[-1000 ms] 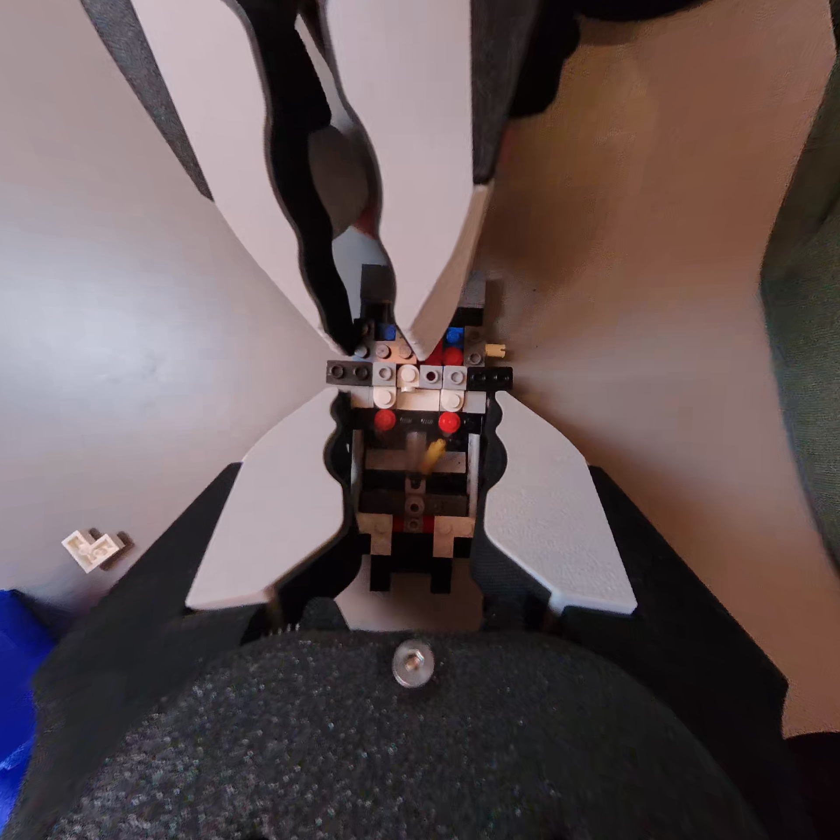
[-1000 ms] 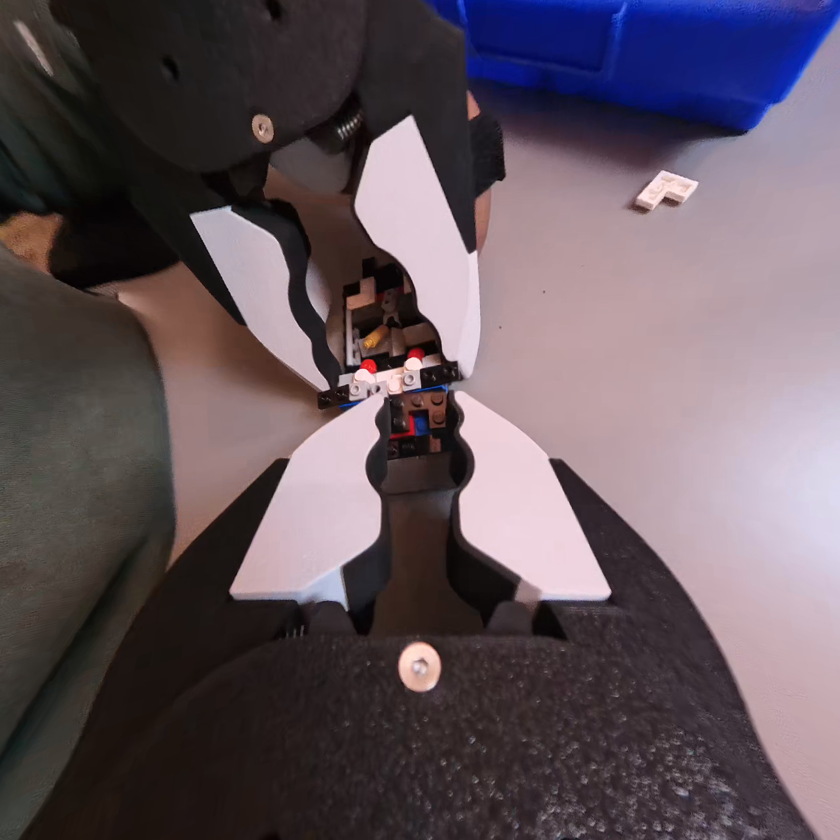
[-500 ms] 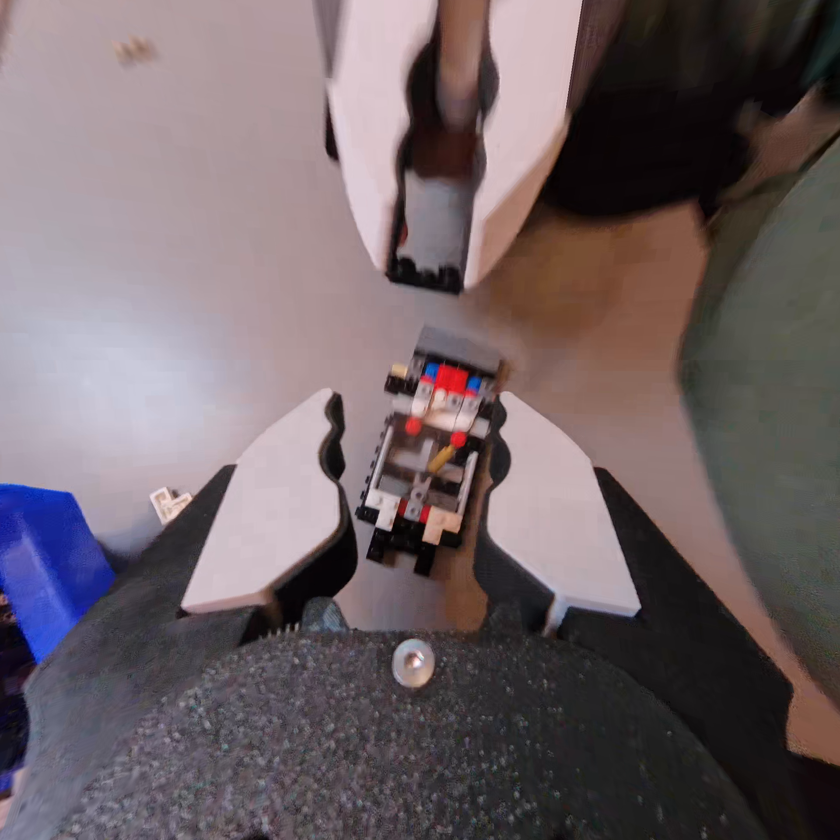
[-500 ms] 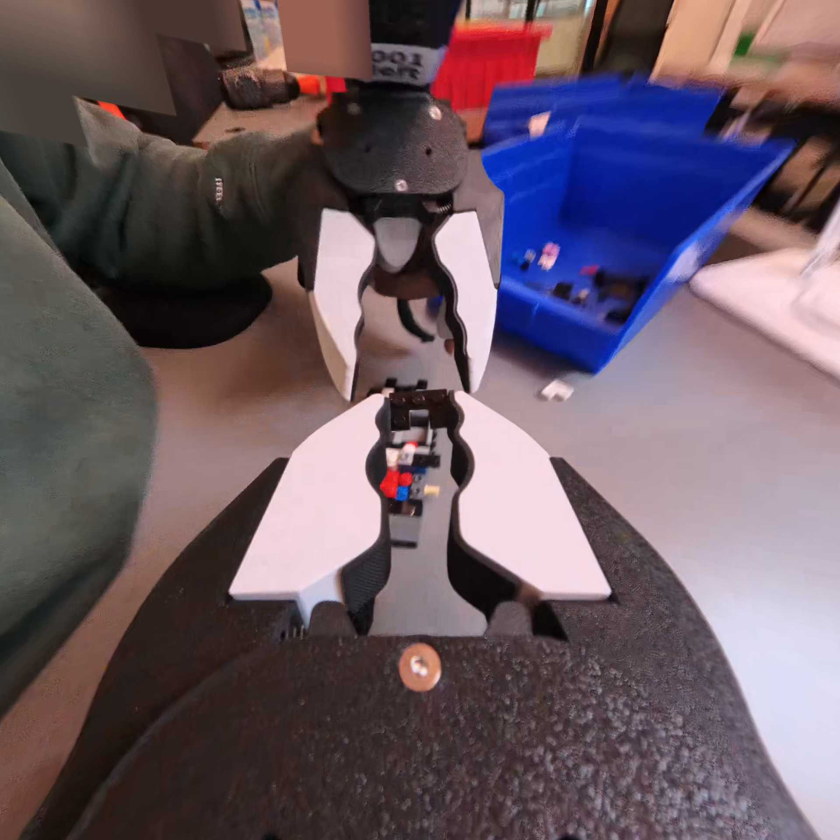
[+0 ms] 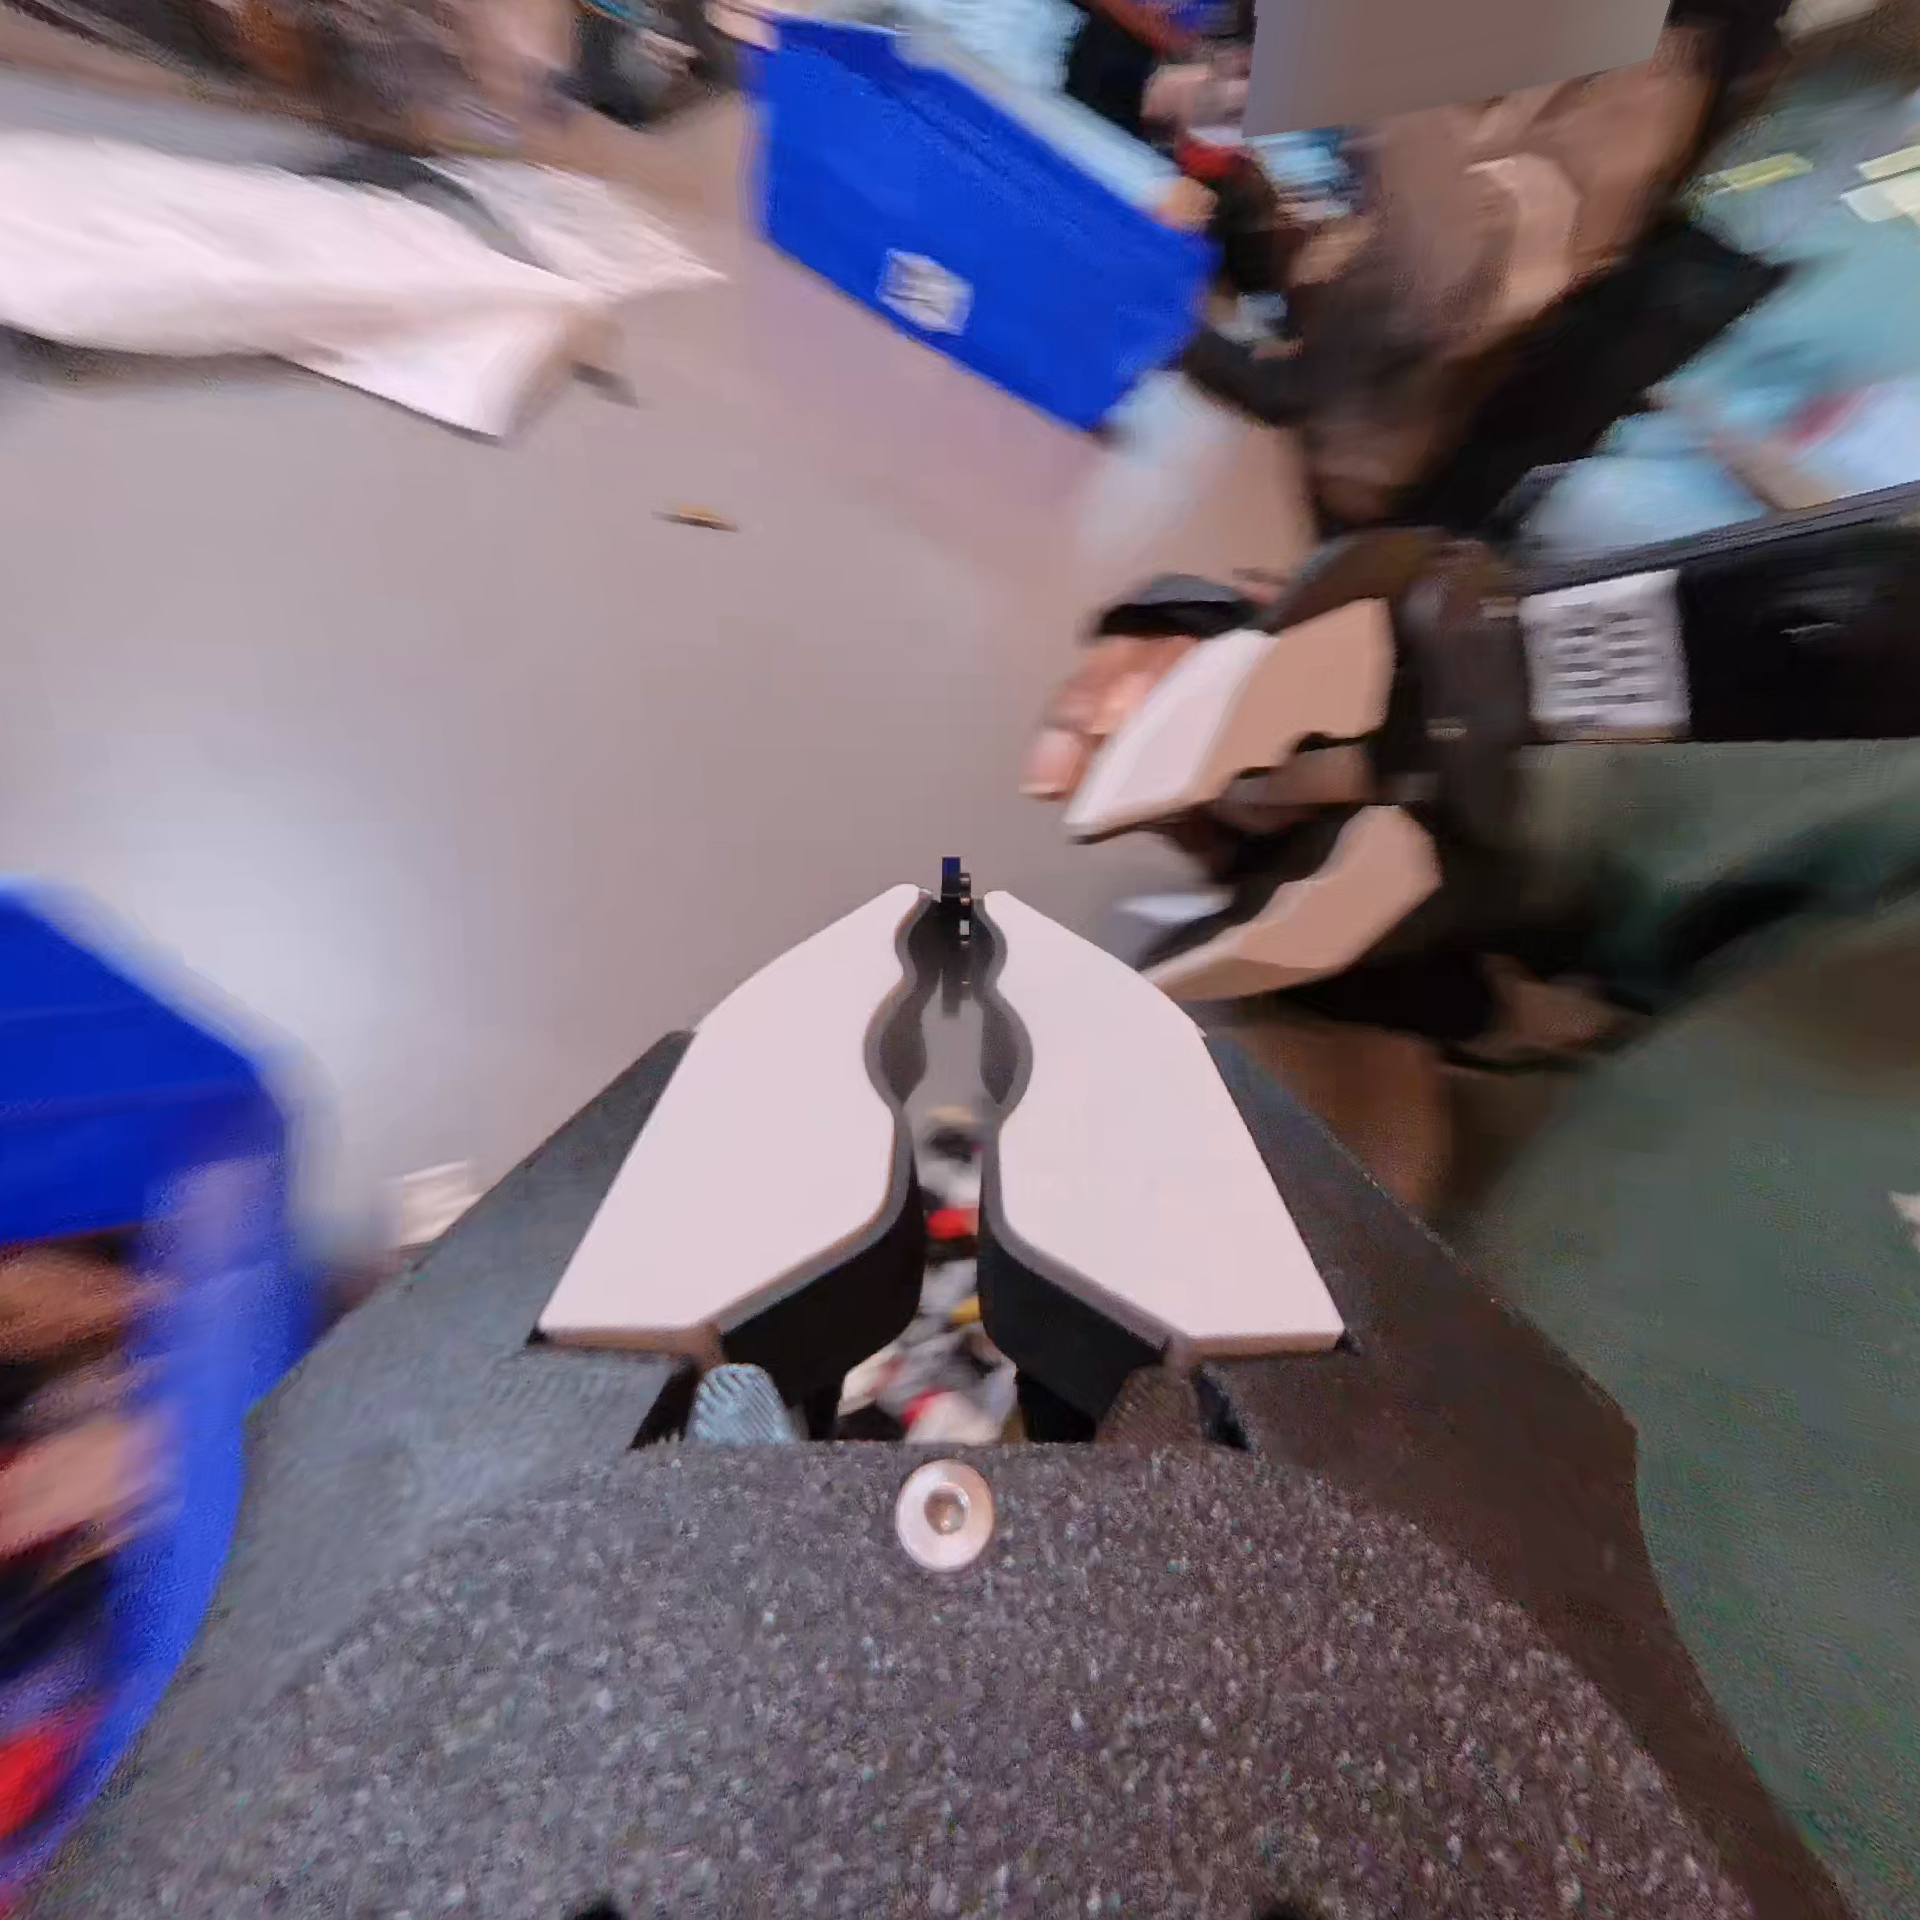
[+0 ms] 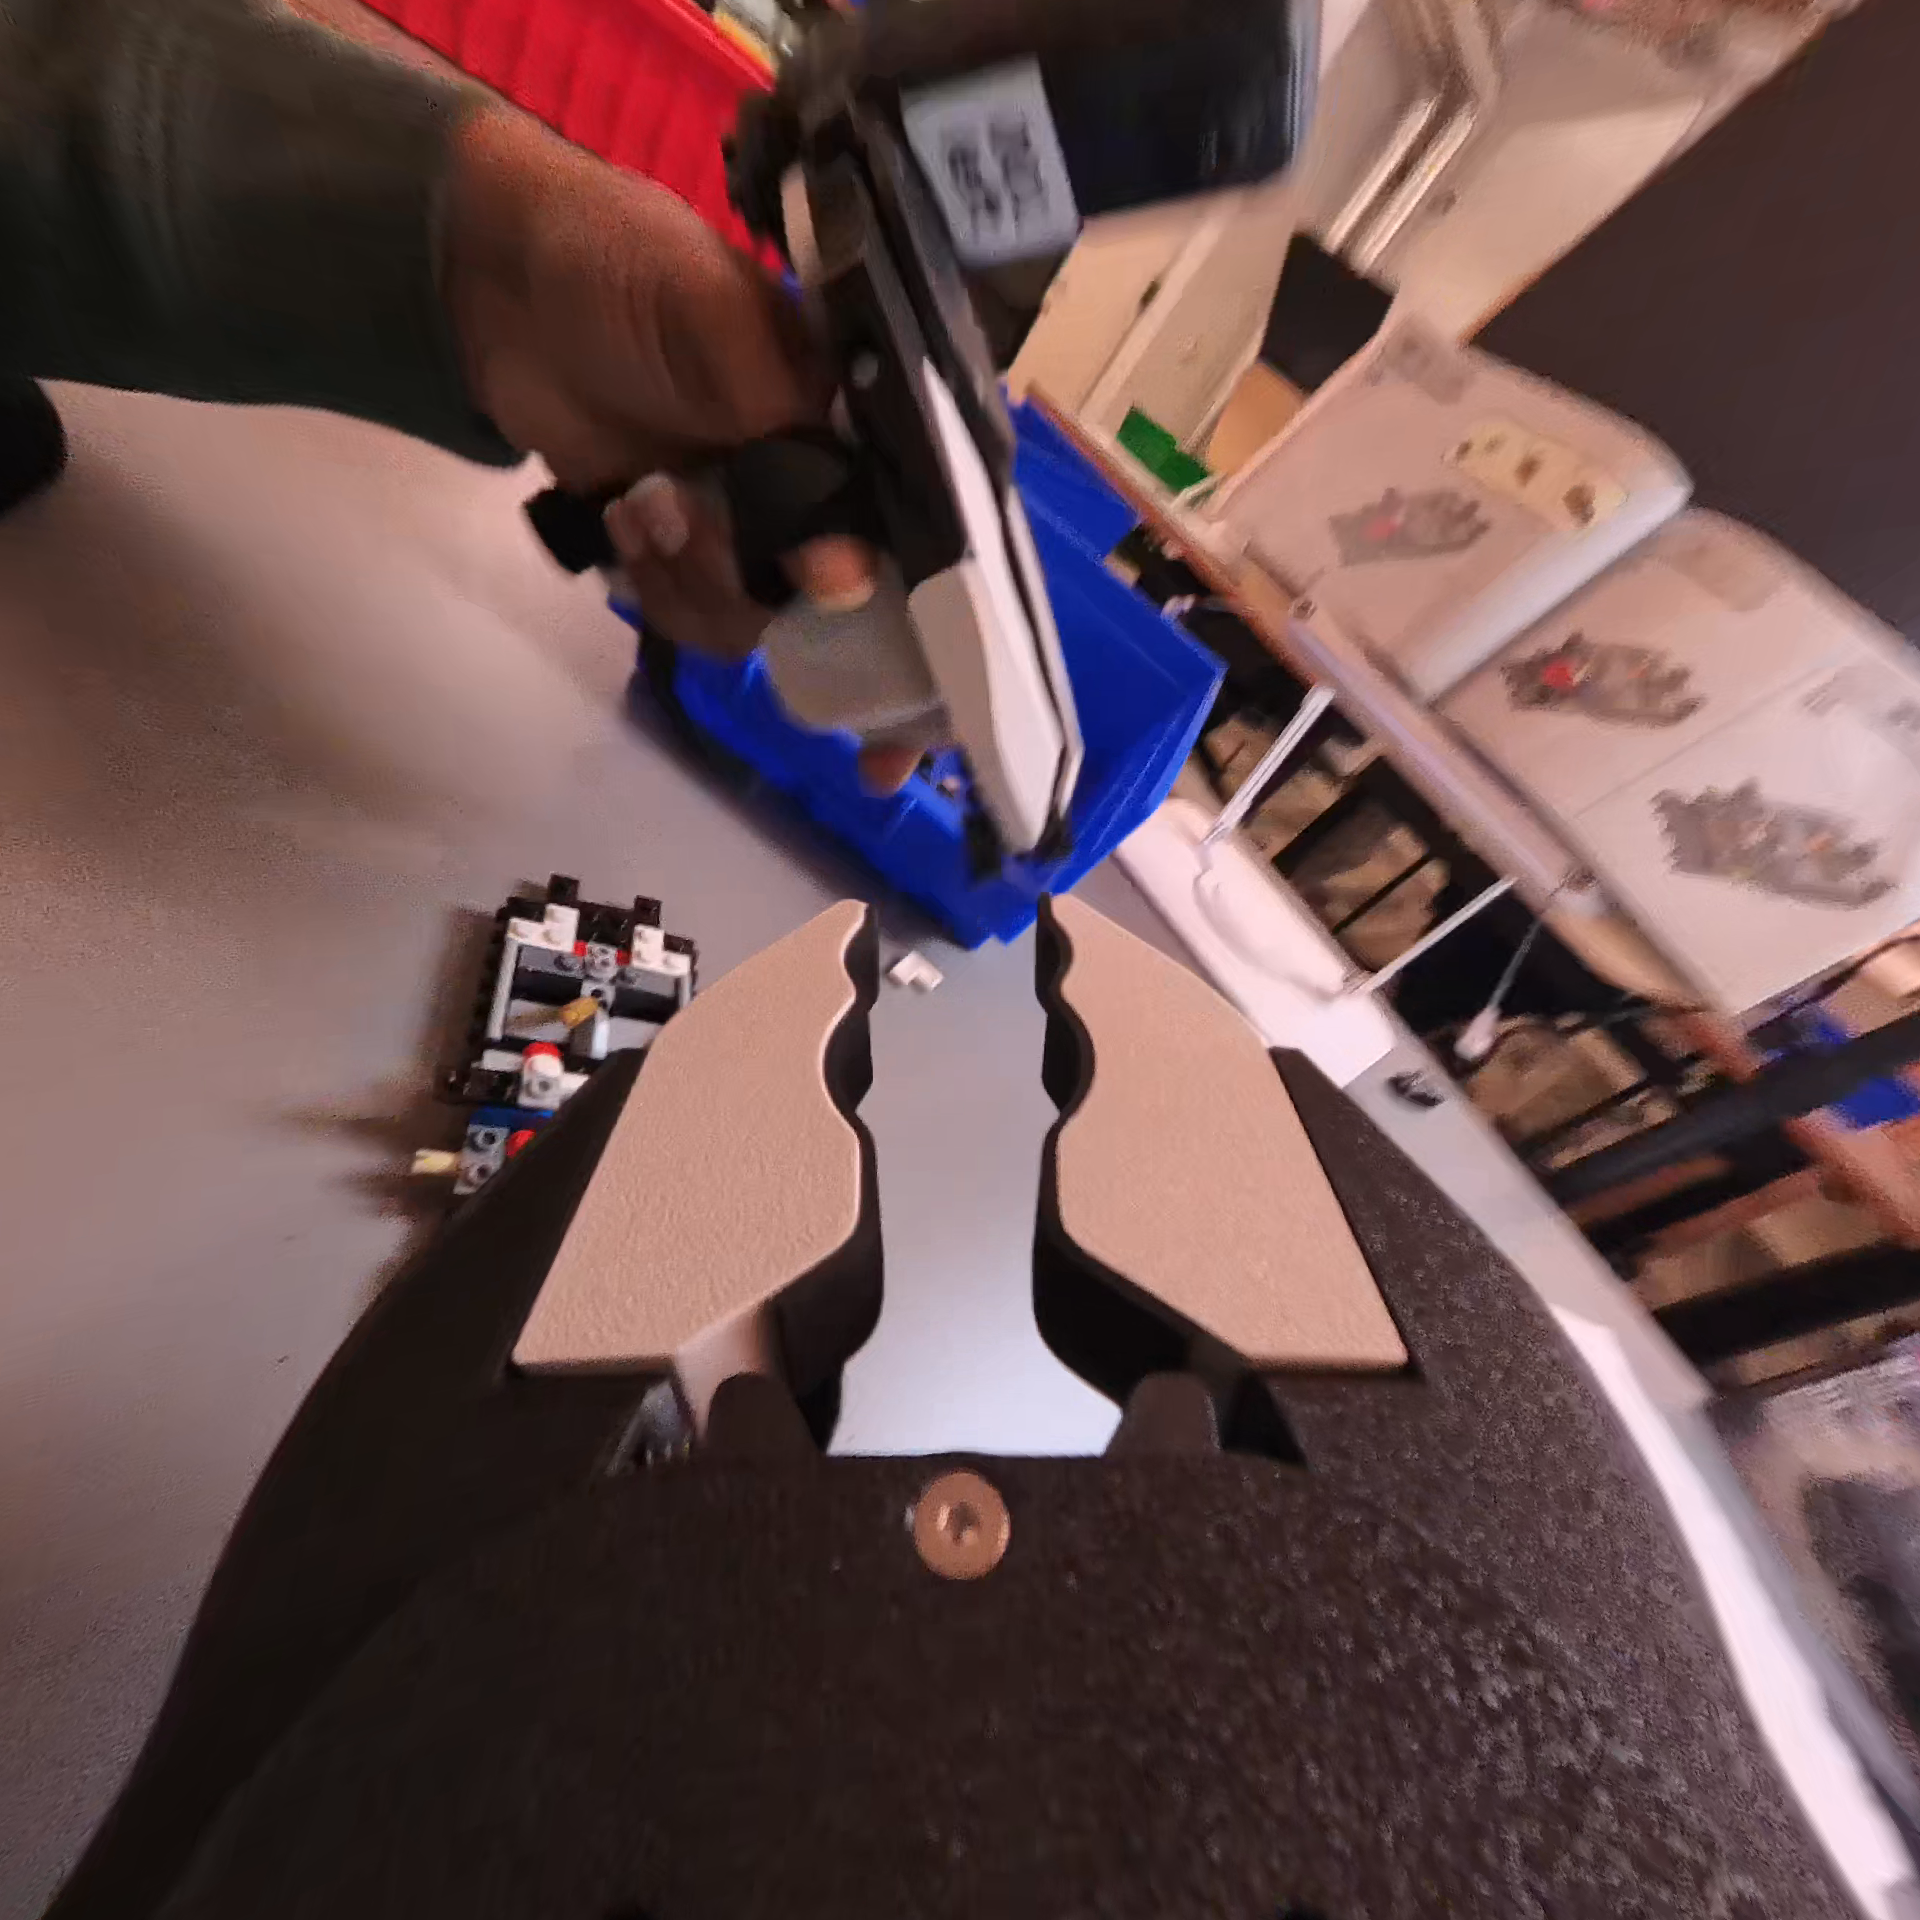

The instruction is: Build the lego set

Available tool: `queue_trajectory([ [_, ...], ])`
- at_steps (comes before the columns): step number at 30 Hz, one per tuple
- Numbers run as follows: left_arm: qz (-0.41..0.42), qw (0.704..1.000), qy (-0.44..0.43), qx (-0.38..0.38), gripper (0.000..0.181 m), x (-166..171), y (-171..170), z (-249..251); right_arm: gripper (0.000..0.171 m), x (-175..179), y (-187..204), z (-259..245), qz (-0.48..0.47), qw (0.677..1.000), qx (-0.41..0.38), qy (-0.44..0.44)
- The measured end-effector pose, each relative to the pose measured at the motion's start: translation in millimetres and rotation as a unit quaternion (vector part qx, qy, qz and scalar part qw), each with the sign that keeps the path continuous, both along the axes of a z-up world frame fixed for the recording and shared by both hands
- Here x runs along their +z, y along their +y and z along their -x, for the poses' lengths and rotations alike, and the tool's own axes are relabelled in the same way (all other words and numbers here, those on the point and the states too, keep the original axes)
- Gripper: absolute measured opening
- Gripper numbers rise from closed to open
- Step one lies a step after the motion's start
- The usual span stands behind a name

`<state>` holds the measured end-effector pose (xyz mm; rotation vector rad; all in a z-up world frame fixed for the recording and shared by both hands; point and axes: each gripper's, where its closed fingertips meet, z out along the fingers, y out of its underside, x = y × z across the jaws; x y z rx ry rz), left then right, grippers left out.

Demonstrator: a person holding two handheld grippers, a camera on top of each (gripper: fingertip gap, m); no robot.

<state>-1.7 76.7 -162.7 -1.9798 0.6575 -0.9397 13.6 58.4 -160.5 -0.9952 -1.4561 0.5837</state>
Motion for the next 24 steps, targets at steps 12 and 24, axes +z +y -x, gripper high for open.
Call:
queue_trajectory([
  [12,0.017,0.912,0.341,0.228,0.071,-46,33,138,0.033,-78,-12,-2,0.309,0.931,0.08,-0.177],
  [24,-0.163,0.92,0.313,0.167,0.041,9,22,99,0.033,-88,-15,1,0.334,0.919,0.082,-0.193],
])
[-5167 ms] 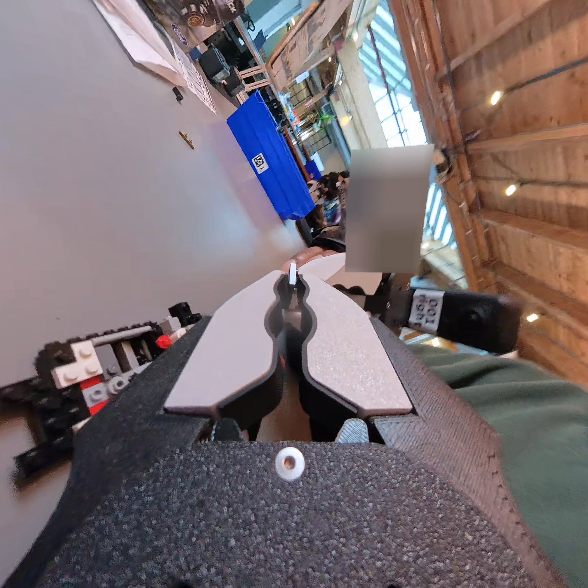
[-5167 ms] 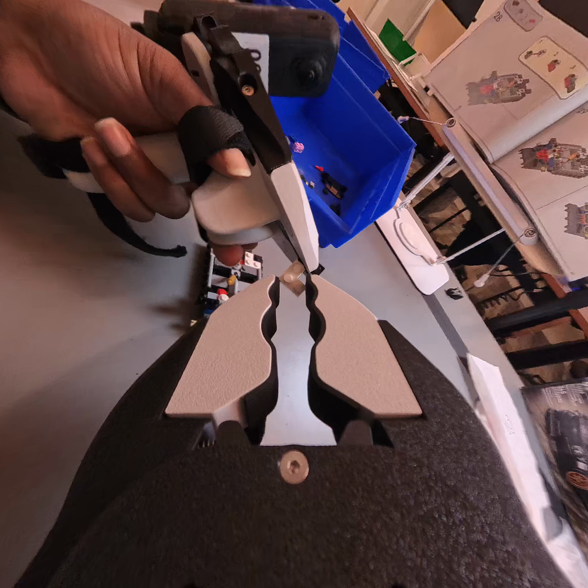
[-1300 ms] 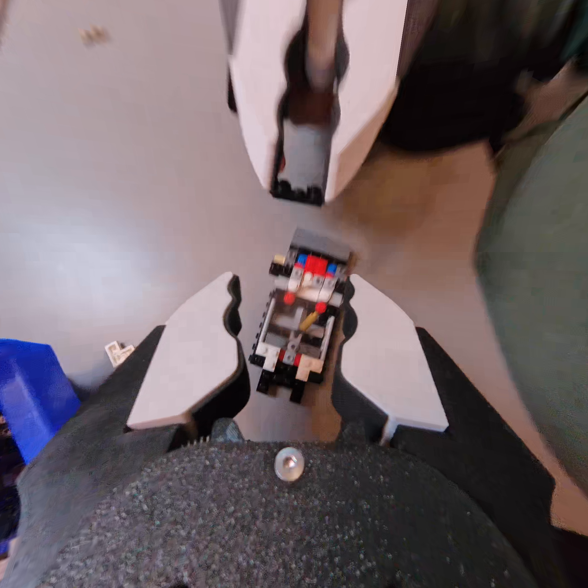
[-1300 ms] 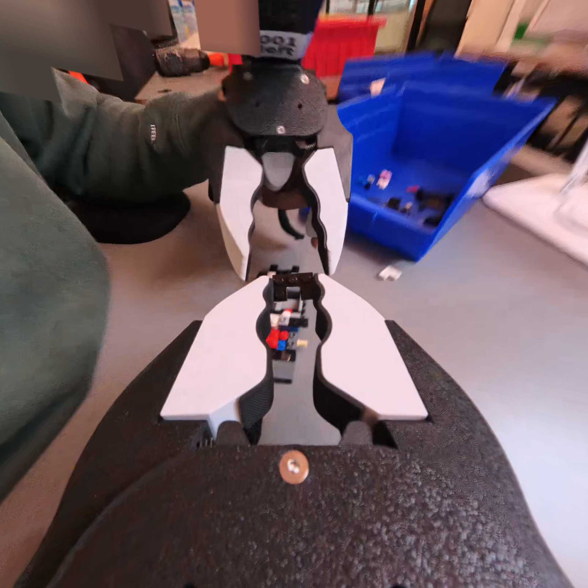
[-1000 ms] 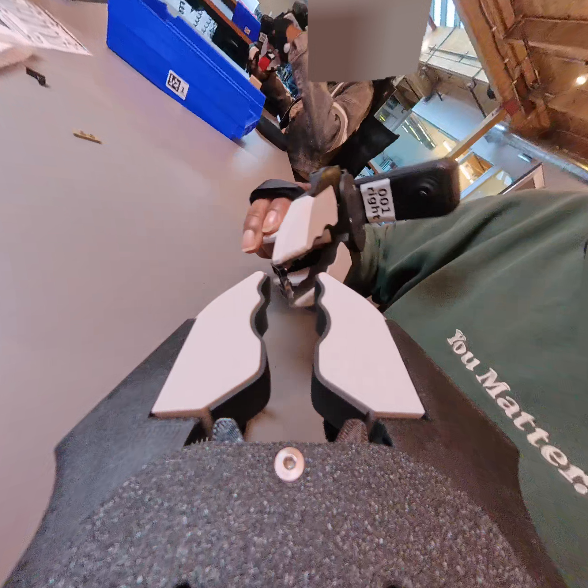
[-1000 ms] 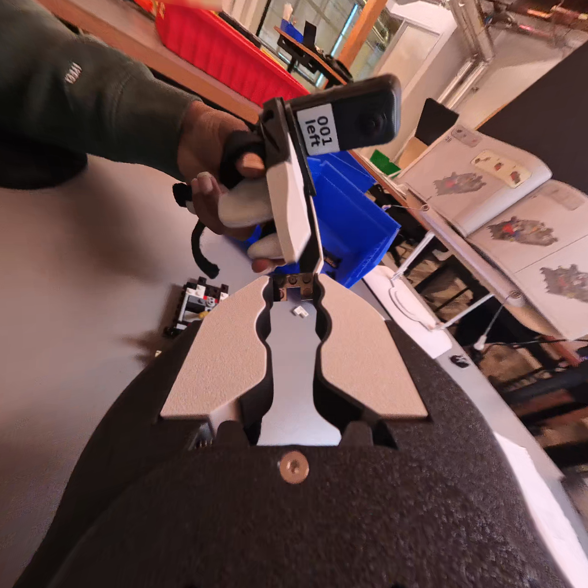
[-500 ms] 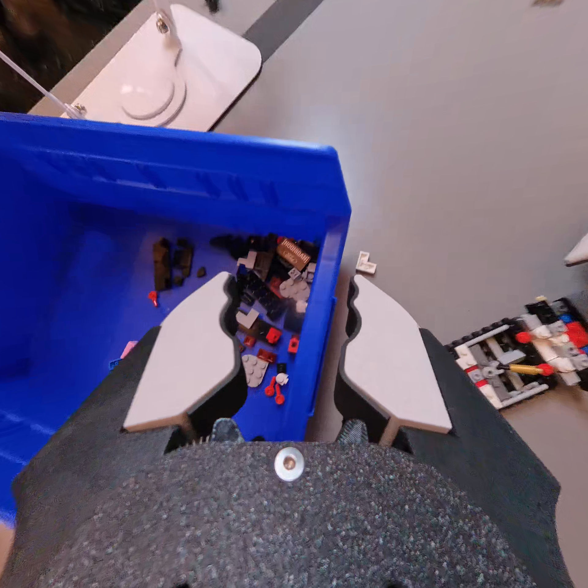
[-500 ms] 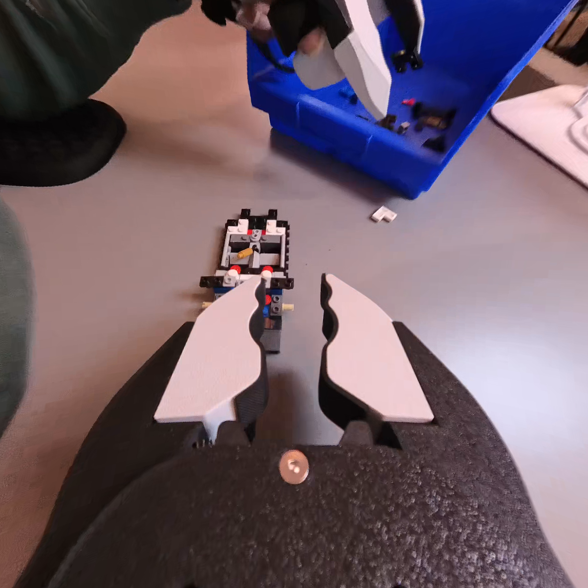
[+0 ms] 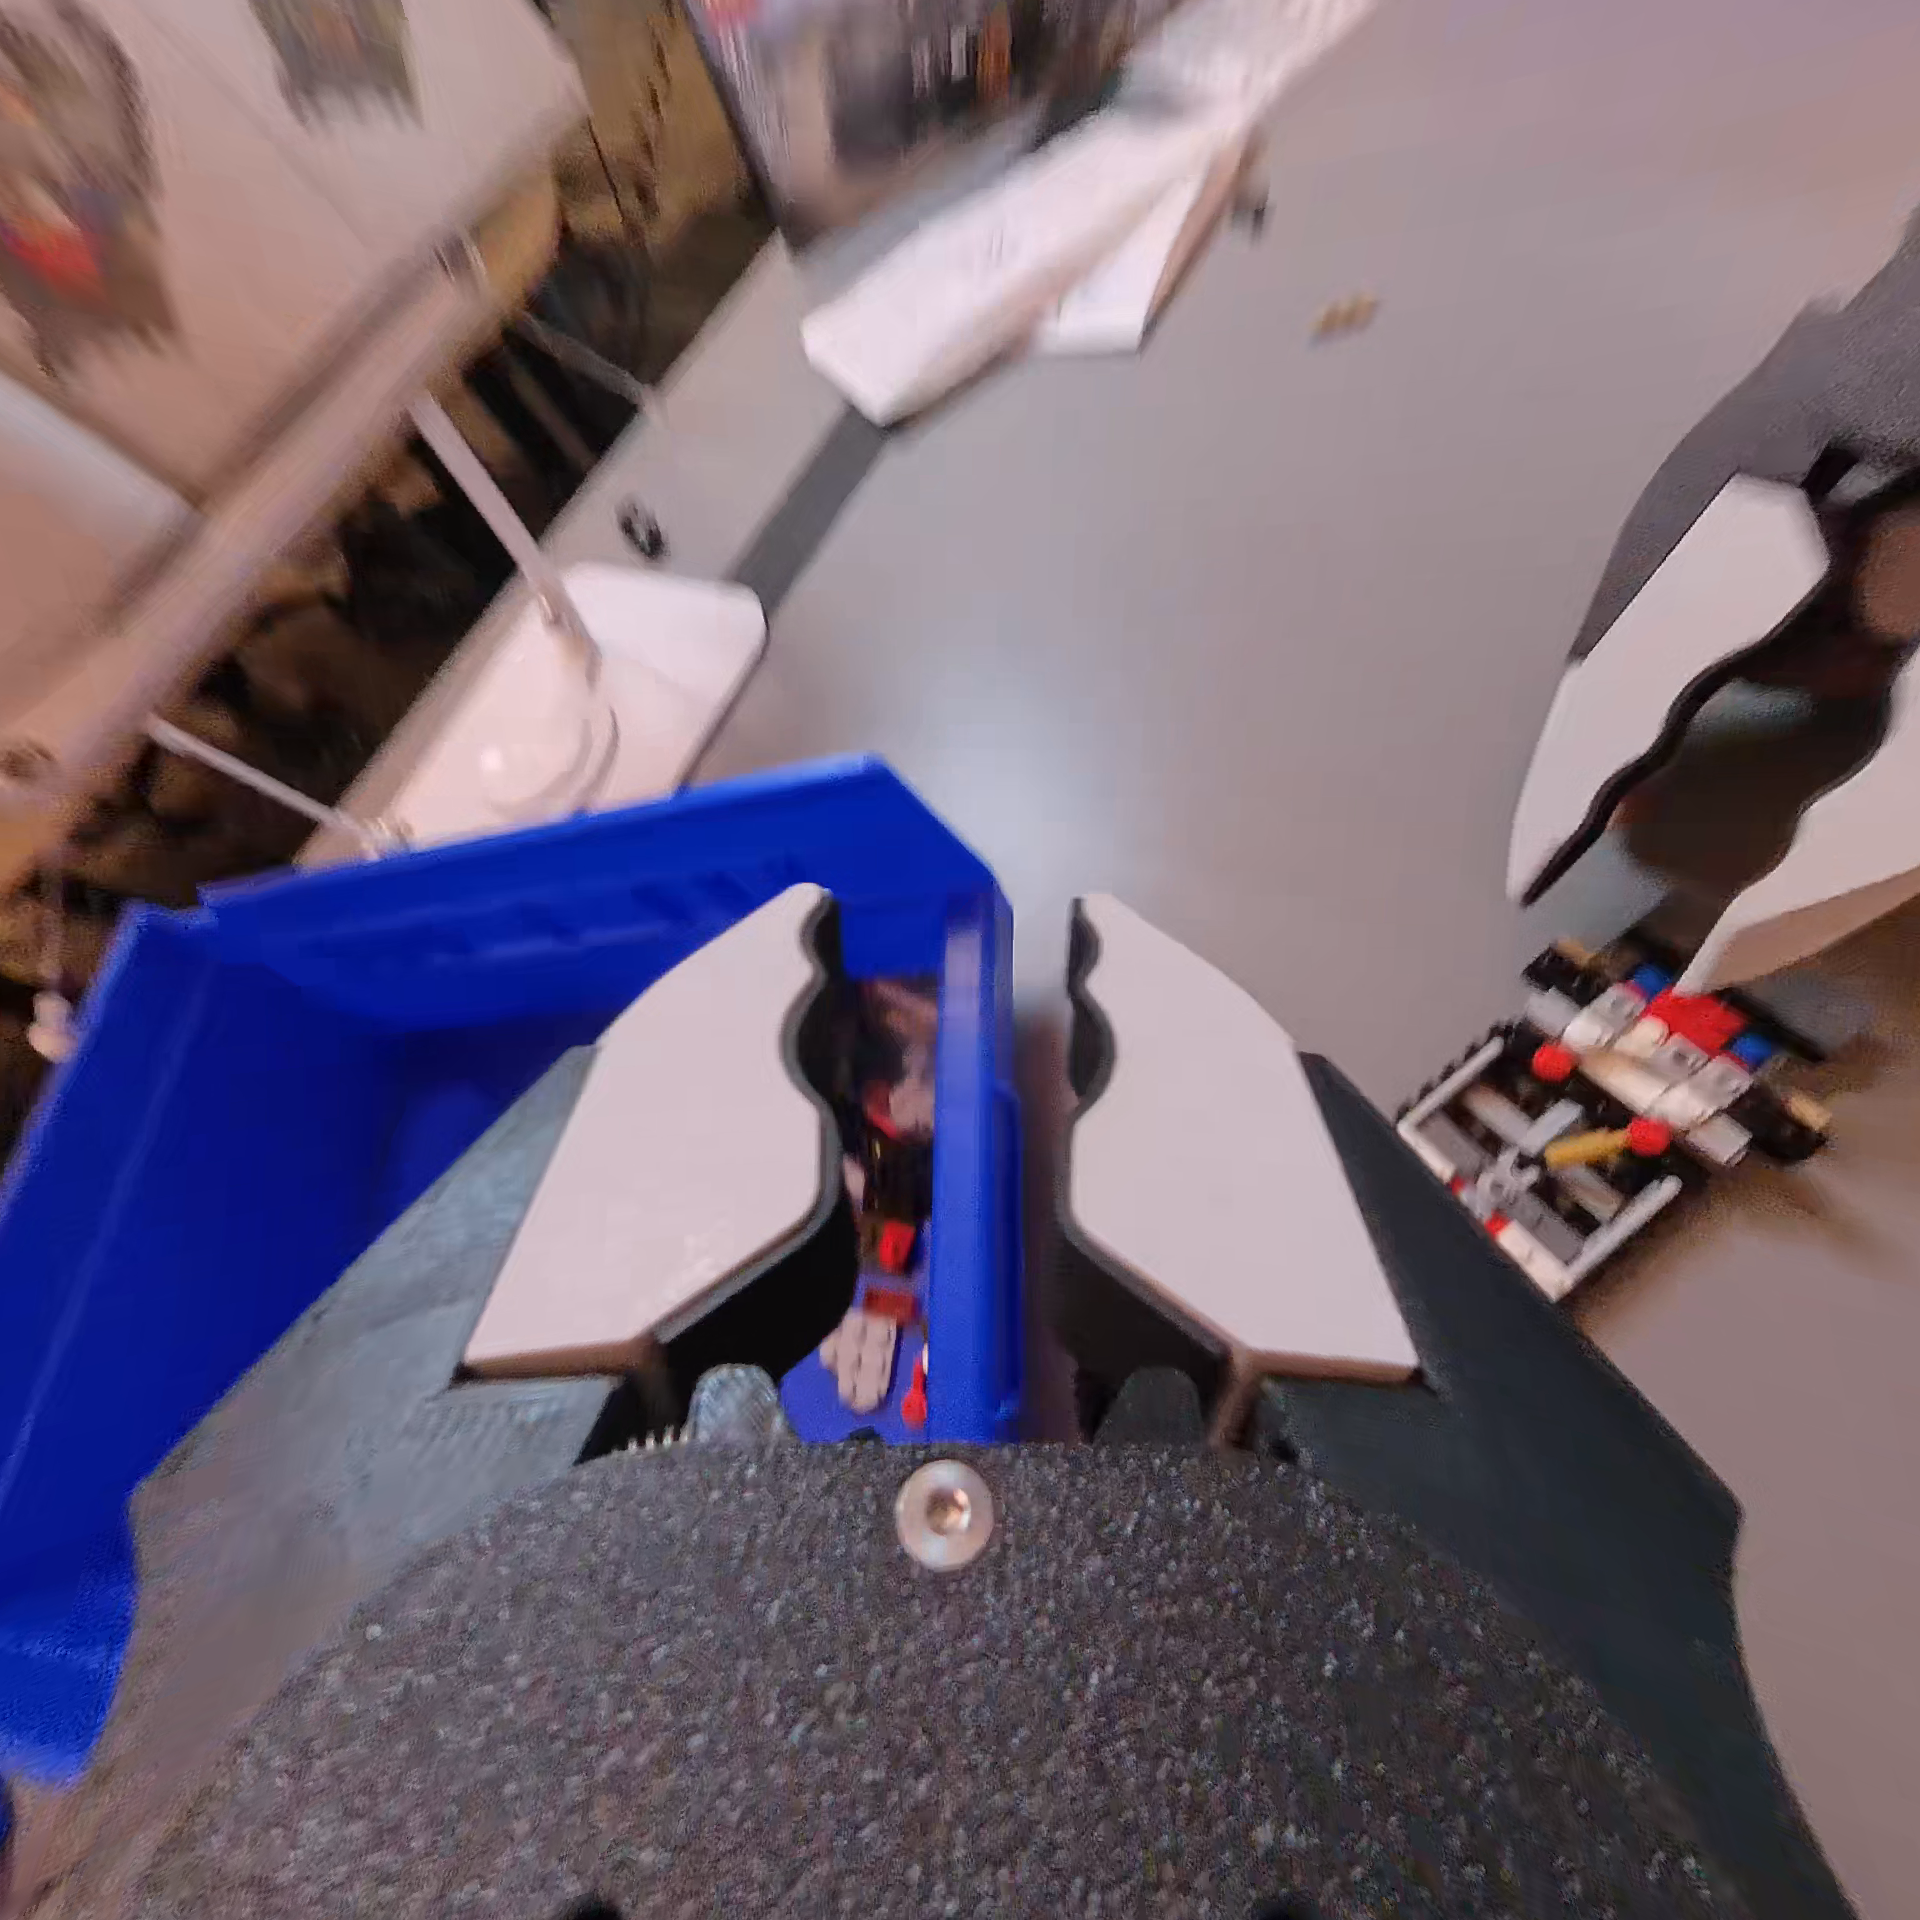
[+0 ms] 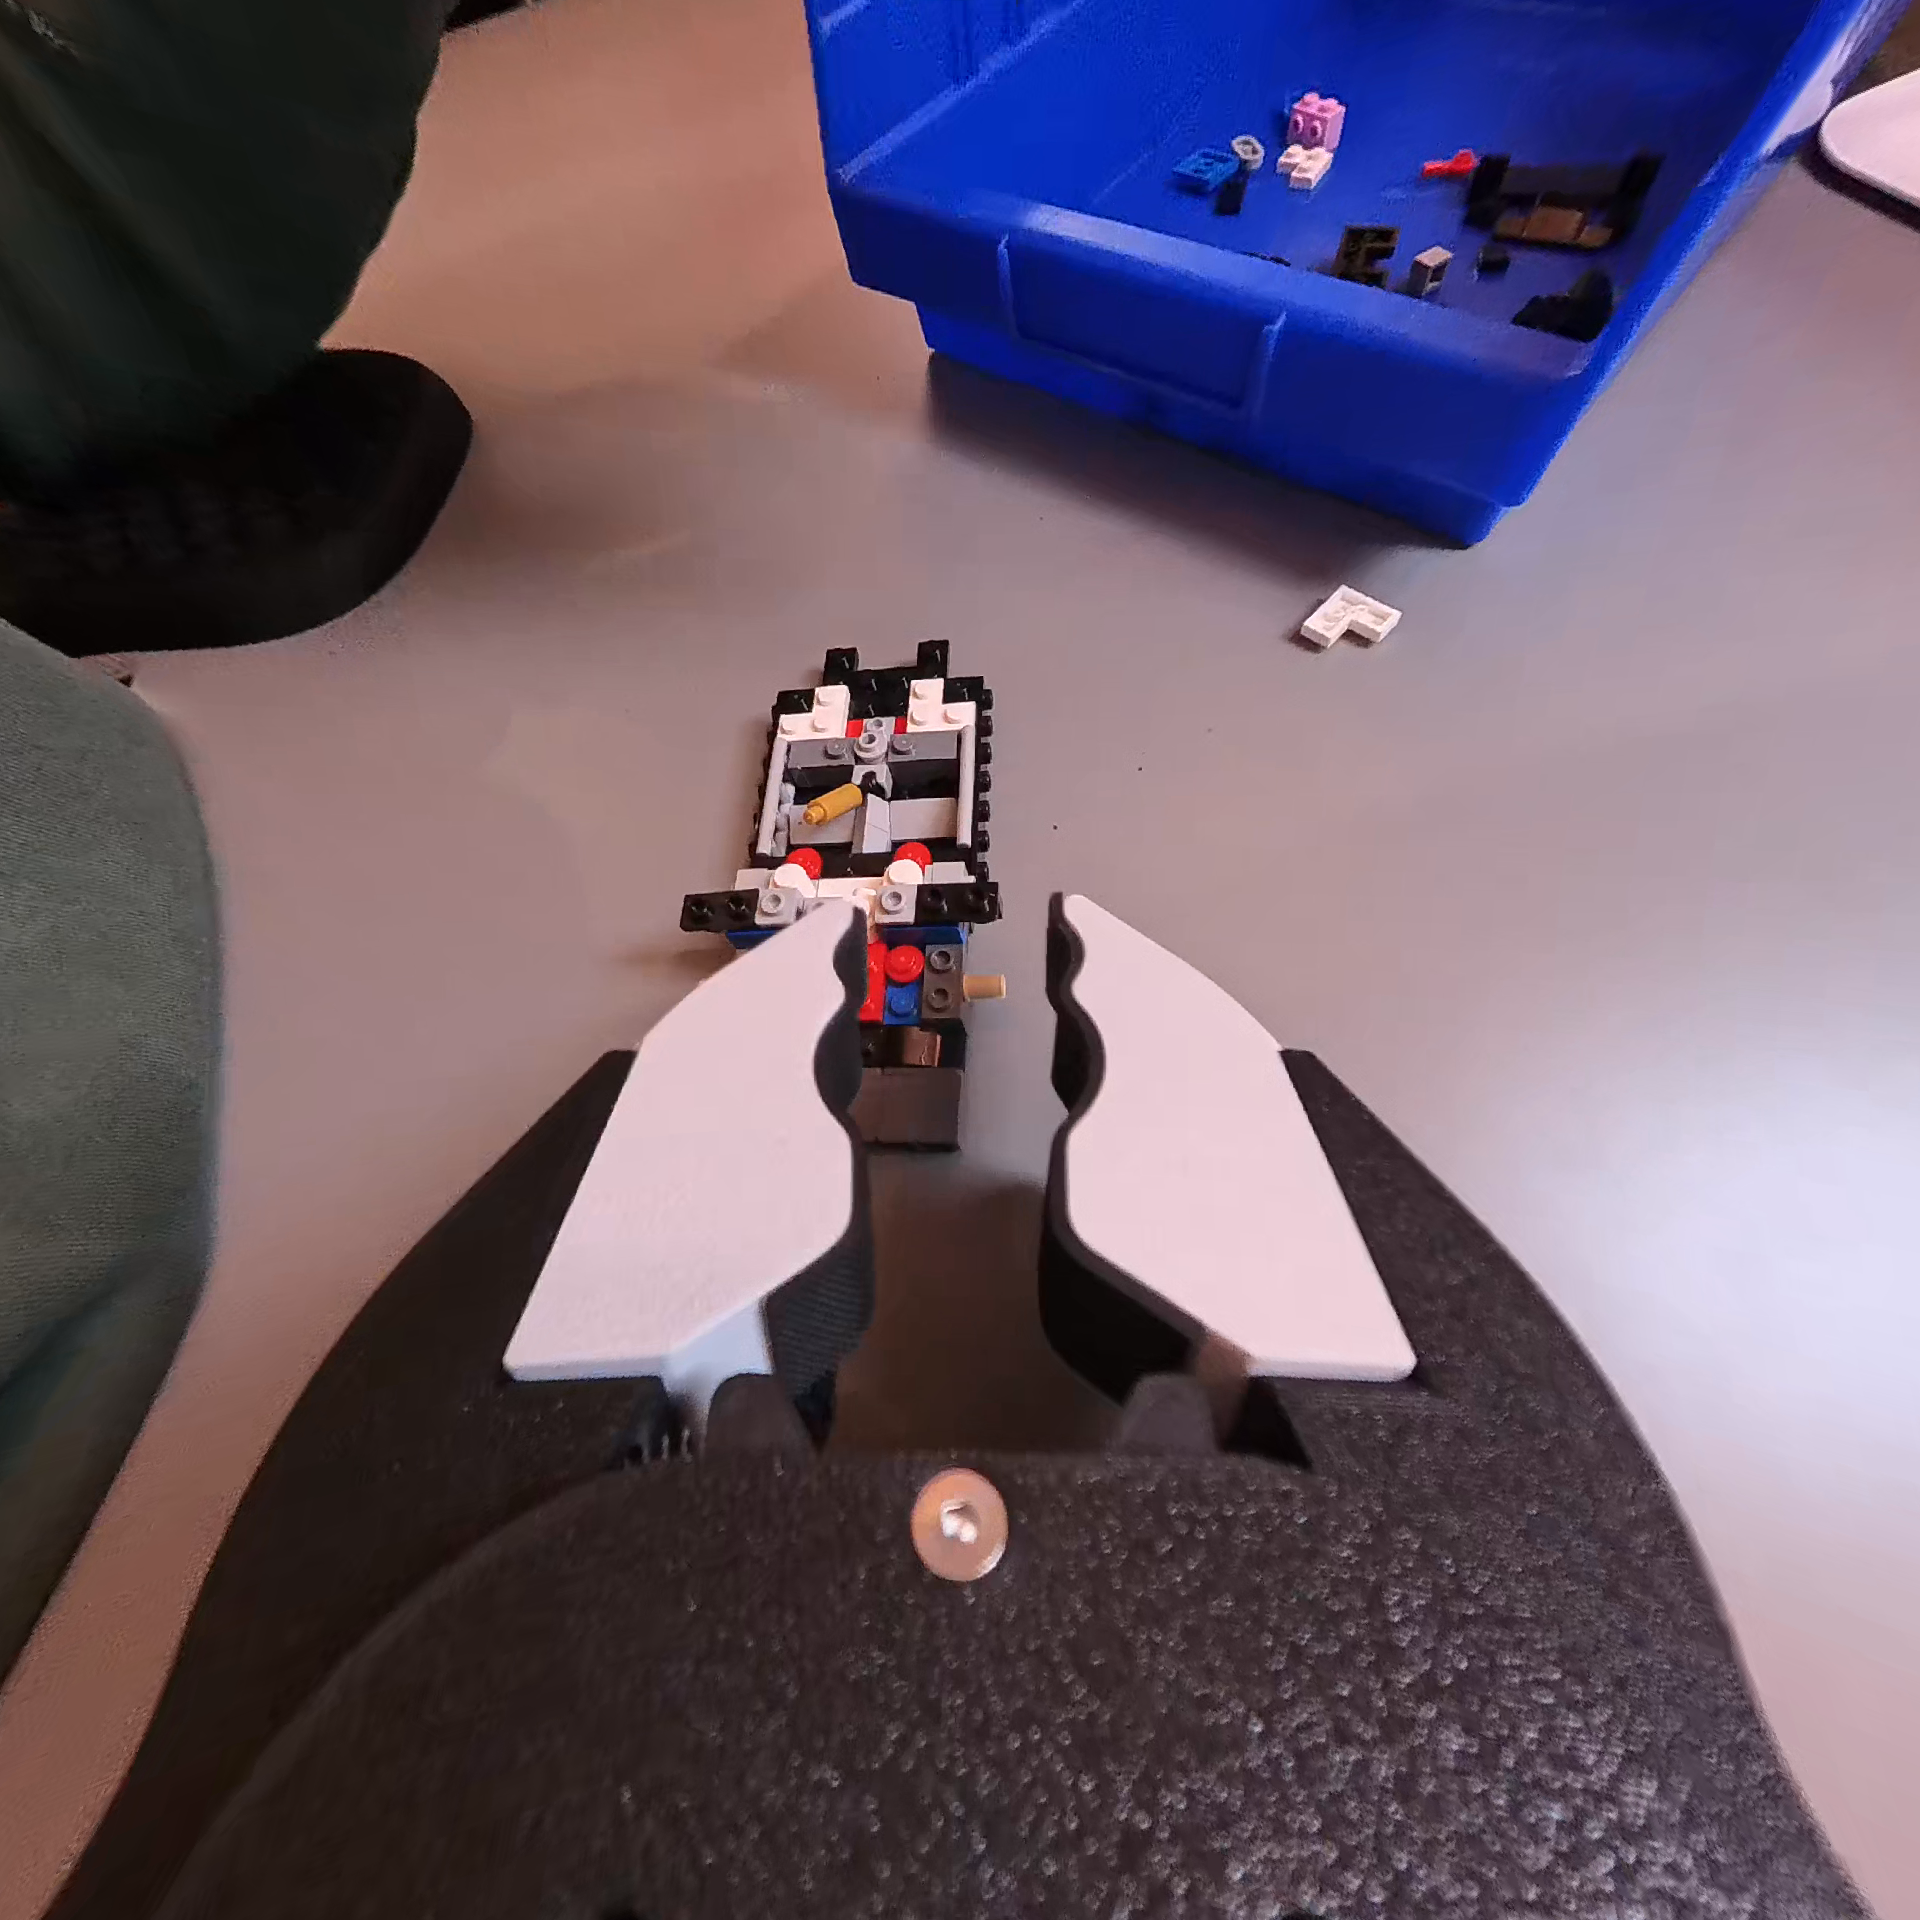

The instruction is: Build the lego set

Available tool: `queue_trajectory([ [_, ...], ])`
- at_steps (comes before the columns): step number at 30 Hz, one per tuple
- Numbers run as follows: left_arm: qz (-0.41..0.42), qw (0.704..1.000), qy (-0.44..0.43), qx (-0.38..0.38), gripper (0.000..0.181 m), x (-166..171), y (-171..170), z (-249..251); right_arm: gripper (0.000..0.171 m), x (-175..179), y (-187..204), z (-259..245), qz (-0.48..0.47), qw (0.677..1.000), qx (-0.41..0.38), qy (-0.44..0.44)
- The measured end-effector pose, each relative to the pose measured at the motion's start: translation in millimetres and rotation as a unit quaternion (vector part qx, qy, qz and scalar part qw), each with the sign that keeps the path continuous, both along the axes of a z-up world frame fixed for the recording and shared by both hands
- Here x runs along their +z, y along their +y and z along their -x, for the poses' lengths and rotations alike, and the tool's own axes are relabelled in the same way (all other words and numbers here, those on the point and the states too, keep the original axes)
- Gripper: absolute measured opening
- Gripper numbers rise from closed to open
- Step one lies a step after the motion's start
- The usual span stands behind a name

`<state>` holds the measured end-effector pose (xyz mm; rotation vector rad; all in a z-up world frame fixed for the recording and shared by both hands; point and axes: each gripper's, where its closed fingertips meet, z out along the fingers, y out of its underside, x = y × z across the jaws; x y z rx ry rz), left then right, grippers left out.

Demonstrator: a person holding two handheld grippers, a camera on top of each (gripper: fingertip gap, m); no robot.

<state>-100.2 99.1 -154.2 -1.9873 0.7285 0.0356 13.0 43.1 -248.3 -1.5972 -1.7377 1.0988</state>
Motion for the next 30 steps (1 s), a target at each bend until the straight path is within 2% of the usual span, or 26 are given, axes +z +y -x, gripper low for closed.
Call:
queue_trajectory([
  [4,-0.136,0.987,-0.069,-0.043,0.0,55,-13,-19,0.035,1,-1,-2,-0.021,1.0,0.005,0.001],
  [7,-0.178,0.978,-0.096,-0.05,0.0,75,-22,-23,0.036,2,-2,-4,-0.034,0.999,0.012,0.0],
  [9,-0.185,0.976,-0.099,-0.061,0.0,76,-28,-28,0.036,1,0,-4,-0.05,0.999,0.01,0.004],
  [13,-0.147,0.974,-0.145,-0.093,0.0,45,-44,-52,0.039,1,13,-4,-0.079,0.997,-0.015,0.016],
  [16,-0.14,0.974,-0.165,-0.071,0.0,8,-48,-57,0.04,4,27,-2,-0.104,0.993,-0.045,0.033],
  [19,-0.131,0.967,-0.206,-0.065,0.0,-17,-46,-58,0.027,15,36,-1,-0.13,0.987,-0.068,0.068],
  [22,-0.118,0.976,-0.163,-0.079,0.0,-35,-44,-56,0.002,29,39,-2,-0.149,0.979,-0.084,0.107],
  [27,-0.131,0.983,-0.066,-0.109,0.006,-54,-41,-57,0.0,30,50,-2,-0.147,0.976,-0.105,0.119],
  [30,-0.123,0.983,-0.048,-0.125,0.006,-60,-42,-61,0.0,26,52,1,-0.144,0.978,-0.101,0.115],
])
